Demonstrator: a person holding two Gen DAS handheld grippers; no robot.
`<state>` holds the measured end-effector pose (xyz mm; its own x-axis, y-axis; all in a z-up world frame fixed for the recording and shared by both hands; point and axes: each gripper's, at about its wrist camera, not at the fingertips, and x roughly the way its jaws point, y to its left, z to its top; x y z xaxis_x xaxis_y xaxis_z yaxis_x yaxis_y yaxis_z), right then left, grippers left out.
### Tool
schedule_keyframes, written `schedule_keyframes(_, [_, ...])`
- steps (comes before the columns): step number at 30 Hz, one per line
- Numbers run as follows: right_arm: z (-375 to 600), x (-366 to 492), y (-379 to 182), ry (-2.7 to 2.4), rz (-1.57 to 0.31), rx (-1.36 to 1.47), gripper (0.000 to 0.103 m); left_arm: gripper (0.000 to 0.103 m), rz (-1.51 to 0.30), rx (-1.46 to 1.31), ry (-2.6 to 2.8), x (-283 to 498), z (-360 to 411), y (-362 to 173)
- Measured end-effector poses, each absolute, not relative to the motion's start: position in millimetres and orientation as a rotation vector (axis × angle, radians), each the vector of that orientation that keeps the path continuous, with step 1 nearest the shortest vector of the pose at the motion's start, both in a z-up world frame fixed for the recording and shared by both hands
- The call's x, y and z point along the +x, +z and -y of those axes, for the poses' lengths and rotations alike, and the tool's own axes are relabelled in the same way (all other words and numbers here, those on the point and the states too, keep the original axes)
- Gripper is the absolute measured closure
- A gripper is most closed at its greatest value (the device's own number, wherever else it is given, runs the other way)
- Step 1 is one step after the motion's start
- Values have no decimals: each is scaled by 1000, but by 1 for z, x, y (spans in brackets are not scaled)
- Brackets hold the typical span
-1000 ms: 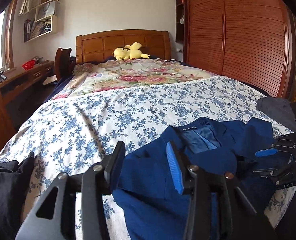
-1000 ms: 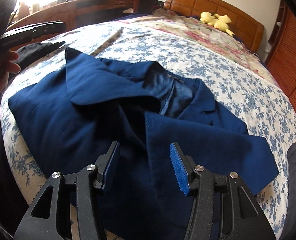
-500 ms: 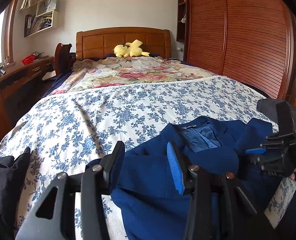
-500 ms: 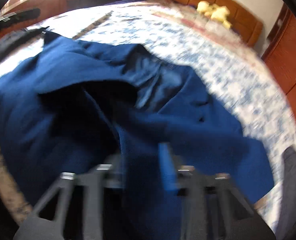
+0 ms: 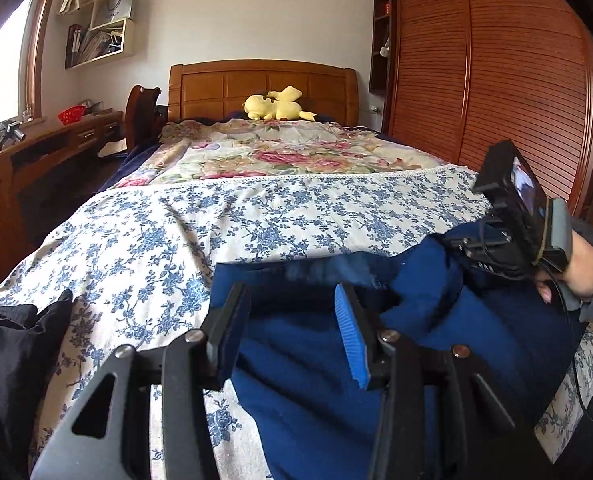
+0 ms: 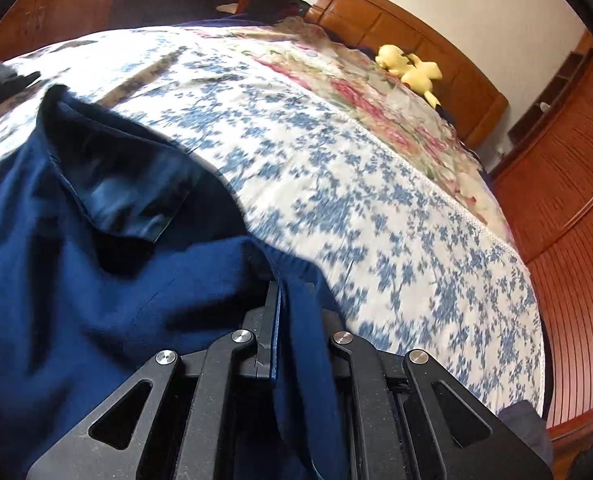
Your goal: Fold large clothes
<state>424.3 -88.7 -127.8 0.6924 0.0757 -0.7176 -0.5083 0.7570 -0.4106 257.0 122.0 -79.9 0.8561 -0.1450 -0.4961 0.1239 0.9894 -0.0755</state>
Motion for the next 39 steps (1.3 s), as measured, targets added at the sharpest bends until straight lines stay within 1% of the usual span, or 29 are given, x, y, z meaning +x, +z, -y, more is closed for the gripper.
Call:
schedule_keyframes(2, [88, 438, -124, 322, -748, -604, 95, 60, -527, -41, -141, 257, -123, -81])
schedule_keyframes(4, [89, 446, -120, 282, -728, -594, 88, 60, -528, -42, -143, 257, -124, -81])
schedule_keyframes(5, [91, 448, -116, 258, -713, -583, 81, 60, -527, -43, -144, 257, -124, -81])
schedule_keyframes(6, [93, 450, -112, 231, -699, -575, 77, 60, -526, -43, -143, 257, -124, -81])
schedule_keyframes(7, [96, 453, -108, 210, -692, -564, 68, 60, -526, -44, -142, 258, -125, -81])
schedule_keyframes(8, [100, 454, -105, 203, -689, -546, 63, 60, -526, -46, -141, 258, -126, -81])
schedule_keyframes(9, [103, 454, -101, 206, -687, -527, 62, 60, -527, -48, -141, 259, -126, -82])
schedule_keyframes(15, [126, 448, -94, 241, -714, -460, 61, 60, -537, -42, -150, 261, -123, -86])
schedule_keyframes(23, [149, 438, -115, 285, -799, -419, 60, 60, -560, -22, -169, 265, -114, -93])
schedule_keyframes(26, [136, 434, -119, 335, -805, -411, 60, 60, -566, -19, -167, 266, -114, -94])
schedule_keyframes(34, [63, 427, -125, 498, -805, -373, 60, 60, -570, -28, -151, 265, -127, -96])
schedule_keyframes(39, [20, 428, -141, 581, -843, -375, 60, 60, -579, -29, -141, 263, -134, -97])
